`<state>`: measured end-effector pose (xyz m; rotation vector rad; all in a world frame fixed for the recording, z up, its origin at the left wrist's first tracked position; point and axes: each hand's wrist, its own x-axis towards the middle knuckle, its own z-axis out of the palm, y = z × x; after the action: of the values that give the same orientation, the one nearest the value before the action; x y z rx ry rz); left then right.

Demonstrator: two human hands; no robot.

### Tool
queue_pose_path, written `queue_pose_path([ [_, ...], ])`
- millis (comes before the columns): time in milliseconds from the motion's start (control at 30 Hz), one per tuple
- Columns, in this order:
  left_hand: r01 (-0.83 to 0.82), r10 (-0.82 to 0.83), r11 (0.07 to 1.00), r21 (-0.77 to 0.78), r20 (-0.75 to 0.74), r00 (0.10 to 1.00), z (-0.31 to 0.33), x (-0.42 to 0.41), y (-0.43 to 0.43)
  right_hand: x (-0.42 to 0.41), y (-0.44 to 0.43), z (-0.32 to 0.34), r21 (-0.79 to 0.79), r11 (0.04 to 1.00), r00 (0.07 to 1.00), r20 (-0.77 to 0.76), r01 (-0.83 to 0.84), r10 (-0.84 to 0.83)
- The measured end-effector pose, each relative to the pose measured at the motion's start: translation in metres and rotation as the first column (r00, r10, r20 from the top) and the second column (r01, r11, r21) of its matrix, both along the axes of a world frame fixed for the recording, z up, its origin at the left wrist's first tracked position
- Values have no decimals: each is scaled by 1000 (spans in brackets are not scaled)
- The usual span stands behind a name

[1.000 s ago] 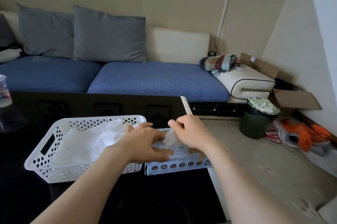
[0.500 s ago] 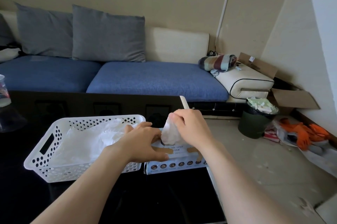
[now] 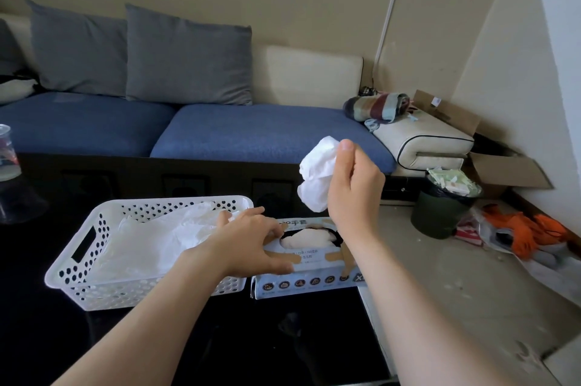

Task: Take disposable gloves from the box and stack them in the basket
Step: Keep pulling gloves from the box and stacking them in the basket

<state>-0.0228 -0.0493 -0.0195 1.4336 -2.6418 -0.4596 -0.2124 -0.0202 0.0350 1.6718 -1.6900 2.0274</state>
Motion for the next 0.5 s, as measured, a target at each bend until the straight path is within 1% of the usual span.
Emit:
queue_pose_path([
  [67, -35, 31, 998, -61, -66, 997, 5, -3, 4, 2, 2, 4, 23, 1000, 1000, 27, 14, -15],
  [167, -128, 77, 975, -184, -262, 962, 16, -6, 9, 5, 4, 4, 157, 987, 993, 115, -17, -1],
  [267, -162, 83, 978, -132, -464, 882, 27, -5, 15, 8, 5, 4, 341, 939, 971, 236, -41, -43],
  [333, -143, 57, 982, -121, -536, 842, 31, -3, 19, 9, 5, 4, 421, 904, 936, 343, -75, -82],
  [400, -107, 3, 982, -153, -561, 828, 33, -3, 22, 12, 6, 6, 504, 847, 875, 472, -172, -103],
  [433, -92, -26, 980, -175, -577, 816, 33, -4, 23, 12, 7, 7, 516, 821, 825, 555, -246, -102],
  [500, -92, -56, 975, -201, -628, 776, 32, -5, 21, 13, 6, 7, 485, 783, 698, 710, -390, -93],
])
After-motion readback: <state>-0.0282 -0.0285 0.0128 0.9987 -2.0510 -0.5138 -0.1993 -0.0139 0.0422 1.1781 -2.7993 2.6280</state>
